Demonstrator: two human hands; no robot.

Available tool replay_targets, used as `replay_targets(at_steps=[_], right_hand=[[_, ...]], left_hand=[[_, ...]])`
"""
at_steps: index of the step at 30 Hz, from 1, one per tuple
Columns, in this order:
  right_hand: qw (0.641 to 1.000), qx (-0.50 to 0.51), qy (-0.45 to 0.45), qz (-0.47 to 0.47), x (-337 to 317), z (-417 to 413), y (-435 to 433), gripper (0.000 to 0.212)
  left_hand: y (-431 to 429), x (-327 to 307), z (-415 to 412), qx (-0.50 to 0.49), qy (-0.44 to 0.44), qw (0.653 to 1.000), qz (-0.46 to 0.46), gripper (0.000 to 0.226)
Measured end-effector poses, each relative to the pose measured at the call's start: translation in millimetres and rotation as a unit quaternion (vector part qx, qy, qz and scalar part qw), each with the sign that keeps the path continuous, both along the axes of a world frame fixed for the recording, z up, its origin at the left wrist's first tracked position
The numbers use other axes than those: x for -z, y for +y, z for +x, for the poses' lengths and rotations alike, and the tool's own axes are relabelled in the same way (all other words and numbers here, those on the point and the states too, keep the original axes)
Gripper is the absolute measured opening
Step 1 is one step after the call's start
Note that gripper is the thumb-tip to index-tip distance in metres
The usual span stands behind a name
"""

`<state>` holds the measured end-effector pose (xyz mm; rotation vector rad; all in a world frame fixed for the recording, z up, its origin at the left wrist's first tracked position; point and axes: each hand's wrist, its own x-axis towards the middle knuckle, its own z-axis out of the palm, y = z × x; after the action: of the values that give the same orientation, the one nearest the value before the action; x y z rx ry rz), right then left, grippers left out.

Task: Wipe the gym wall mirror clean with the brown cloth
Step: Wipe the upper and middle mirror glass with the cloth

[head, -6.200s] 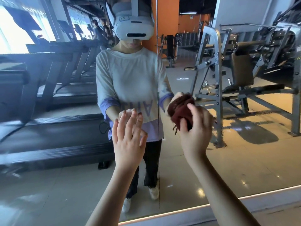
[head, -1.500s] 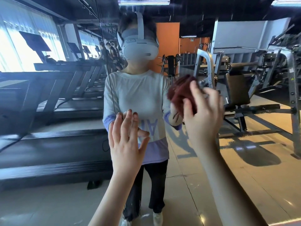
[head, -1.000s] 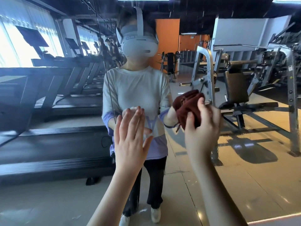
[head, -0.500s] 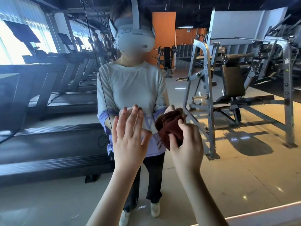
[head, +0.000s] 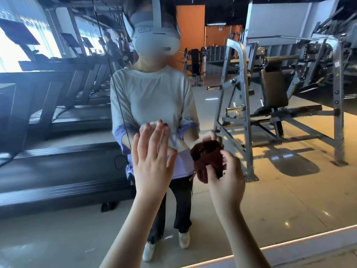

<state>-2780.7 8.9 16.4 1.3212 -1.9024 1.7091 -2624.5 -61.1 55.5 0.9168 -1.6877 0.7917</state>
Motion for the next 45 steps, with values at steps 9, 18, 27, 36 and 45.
replay_targets(at_steps=[9,18,27,36,45], right_hand=[[0.997,-0.039,0.009,0.061,39.5,32.1,4.6,0.055],[0.993,-0.019,-0.050,0.107,58.8,31.9,7.9,0.057],[0.989,0.049,-0.134,0.039,44.5,-1.3,10.9,0.050],[0.994,0.037,-0.091,-0.048,12.6,-32.1,4.0,0.047],[0.996,-0.038,0.076,-0.027,1.7,-44.7,2.4,0.052]], left_hand=[[3.4,24.2,1.4,0.010,-0.019,1.000,0.008,0.070],[3.4,23.9,-0.4,0.016,-0.009,1.000,0.006,0.069],[4.7,24.8,-2.7,0.001,-0.006,1.000,0.013,0.062],[7.1,23.8,-4.4,-0.001,-0.009,1.000,0.030,0.069],[7.8,27.1,-14.8,-0.032,0.028,0.998,0.036,0.056]])
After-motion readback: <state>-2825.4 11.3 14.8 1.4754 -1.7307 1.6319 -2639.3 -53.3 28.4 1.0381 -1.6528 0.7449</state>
